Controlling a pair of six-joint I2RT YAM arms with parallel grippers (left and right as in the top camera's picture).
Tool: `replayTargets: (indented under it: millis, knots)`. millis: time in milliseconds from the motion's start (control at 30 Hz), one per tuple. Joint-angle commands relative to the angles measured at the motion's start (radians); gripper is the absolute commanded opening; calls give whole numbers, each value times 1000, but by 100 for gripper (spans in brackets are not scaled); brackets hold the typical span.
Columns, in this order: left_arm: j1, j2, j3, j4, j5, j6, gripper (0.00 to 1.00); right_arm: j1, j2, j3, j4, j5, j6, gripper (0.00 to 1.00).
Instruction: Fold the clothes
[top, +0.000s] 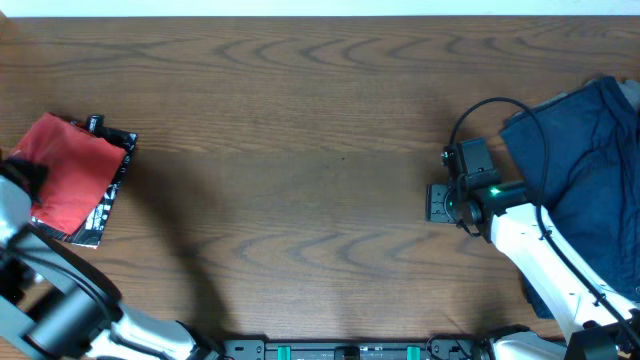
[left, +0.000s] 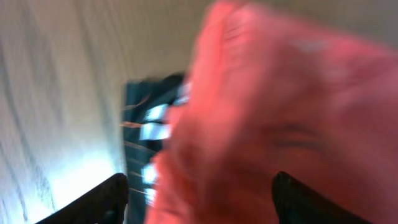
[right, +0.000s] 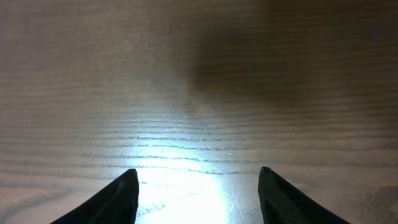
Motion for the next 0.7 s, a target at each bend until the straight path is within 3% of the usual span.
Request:
replayTargets:
  millis: [0,167,433,667]
  knots:
    - [-83,-127,7,3,58,32,87,-45,-10,11,21,-11,40,62]
    - [-251,-212,7,-22,58,83,100,-101,-10,11,68,-111,29,64]
    - [-599,-201,6,-197,58,192,98,-183,-10,11,103,-203,10,74]
    - [-800,-192,6,-523,59,197,98,-258,-10,11,-8,-282,-41,99]
